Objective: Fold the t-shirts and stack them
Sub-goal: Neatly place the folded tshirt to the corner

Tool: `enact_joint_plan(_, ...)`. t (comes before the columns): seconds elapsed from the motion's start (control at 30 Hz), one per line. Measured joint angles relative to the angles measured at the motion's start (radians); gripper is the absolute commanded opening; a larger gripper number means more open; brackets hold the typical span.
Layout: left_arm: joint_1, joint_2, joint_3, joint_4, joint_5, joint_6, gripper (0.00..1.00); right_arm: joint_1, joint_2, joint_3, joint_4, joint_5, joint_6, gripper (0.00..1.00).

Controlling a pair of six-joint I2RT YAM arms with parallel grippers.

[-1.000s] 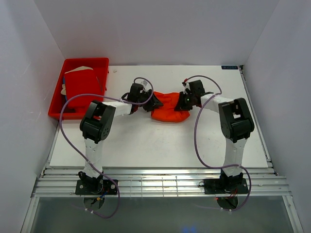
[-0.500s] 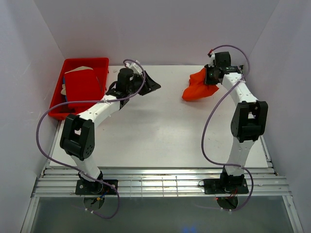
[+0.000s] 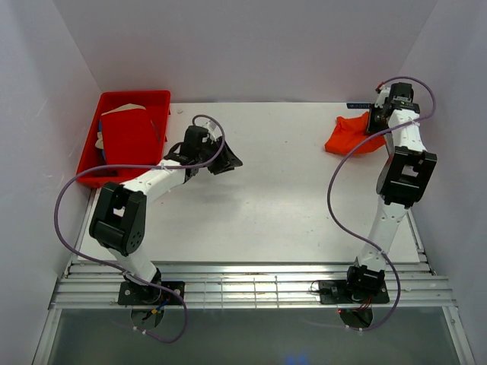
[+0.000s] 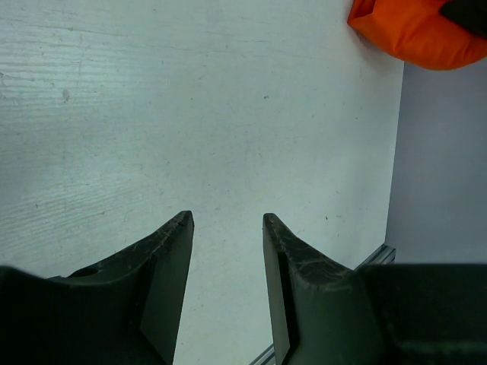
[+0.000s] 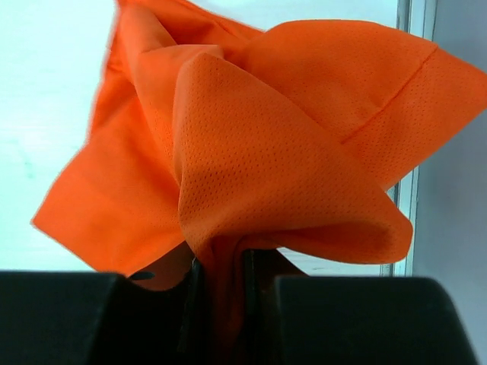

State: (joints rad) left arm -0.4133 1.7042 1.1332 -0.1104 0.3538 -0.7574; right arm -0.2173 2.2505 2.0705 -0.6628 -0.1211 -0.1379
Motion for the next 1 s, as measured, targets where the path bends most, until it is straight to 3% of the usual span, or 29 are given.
enact_joint_plan(0.27, 0.002, -0.04, 0.0, -0.056, -0.034, 0.029, 0.51, -0.093, 0.122, 0.035, -0.04, -0.093, -0.016, 0.12)
enact_joint_plan(0.3, 0.002, -0.04, 0.0, -0.064, -0.038, 0.032, 0.51, -0.095, 0.125, 0.038, -0.041, -0.098, -0.016, 0.33)
enact_joint_plan(0.33, 0.002, -0.04, 0.0, -0.071, -0.041, 0.034, 0.53, -0.096, 0.127, 0.045, -0.043, -0.102, -0.014, 0.44)
enact_joint_plan(0.4, 0.002, -0.04, 0.0, -0.078, -0.048, 0.038, 0.61, -0.095, 0.127, 0.058, -0.043, -0.11, -0.009, 0.53)
enact_joint_plan(0.43, 0.002, -0.04, 0.0, -0.083, -0.051, 0.04, 0.71, -0.093, 0.127, 0.064, -0.041, -0.115, -0.009, 0.54)
enact_joint_plan(0.53, 0.004, -0.04, 0.0, -0.096, -0.06, 0.044, 0.84, -0.086, 0.122, 0.067, -0.032, -0.113, -0.002, 0.53)
enact_joint_plan(0.7, 0.004, -0.045, 0.0, -0.105, -0.08, 0.048, 0.87, -0.05, 0.038, 0.039, -0.032, -0.045, 0.016, 0.6)
enact_joint_plan(1.0, 0.005, -0.057, 0.0, -0.108, -0.093, 0.056, 0.89, 0.132, -0.399, -0.032, 0.016, 0.07, 0.019, 0.66)
